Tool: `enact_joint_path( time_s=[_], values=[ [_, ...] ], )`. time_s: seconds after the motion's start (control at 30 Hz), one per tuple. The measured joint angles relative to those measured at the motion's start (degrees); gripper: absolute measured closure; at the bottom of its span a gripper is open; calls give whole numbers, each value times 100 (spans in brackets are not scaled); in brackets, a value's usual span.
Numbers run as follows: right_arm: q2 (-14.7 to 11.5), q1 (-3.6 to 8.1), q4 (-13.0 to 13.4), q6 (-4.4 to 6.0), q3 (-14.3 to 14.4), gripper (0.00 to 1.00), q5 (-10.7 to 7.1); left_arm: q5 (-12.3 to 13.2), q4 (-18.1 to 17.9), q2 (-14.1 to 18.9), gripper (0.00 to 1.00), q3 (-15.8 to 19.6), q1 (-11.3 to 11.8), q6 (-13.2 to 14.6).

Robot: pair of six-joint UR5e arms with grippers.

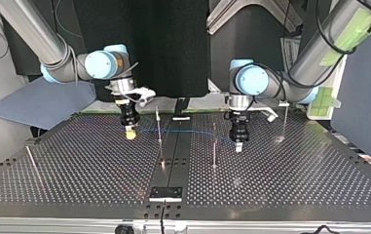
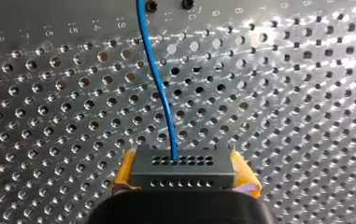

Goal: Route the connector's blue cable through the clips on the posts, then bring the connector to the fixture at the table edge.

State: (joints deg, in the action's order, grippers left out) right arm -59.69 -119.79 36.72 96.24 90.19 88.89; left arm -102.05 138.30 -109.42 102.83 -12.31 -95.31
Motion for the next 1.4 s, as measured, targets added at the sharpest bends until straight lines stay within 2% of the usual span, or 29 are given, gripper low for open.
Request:
enact_joint_path(
  time_s=[0.27, 0.6, 1.13, 1.4],
  values=[
    [212, 38, -222, 19, -388, 100, -116, 36, 68, -240, 100, -222, 9, -4],
    [329, 89, -371, 28, -885, 100, -239, 32, 123, -283, 100, -428, 56, -55],
    [451, 109, -453, 28, -991, 100, -309, 98, 160, -286, 100, -476, 202, -139],
    [456, 114, -462, 28, -994, 100, -328, 239, 202, -362, 100, -563, 259, -276]
  ],
)
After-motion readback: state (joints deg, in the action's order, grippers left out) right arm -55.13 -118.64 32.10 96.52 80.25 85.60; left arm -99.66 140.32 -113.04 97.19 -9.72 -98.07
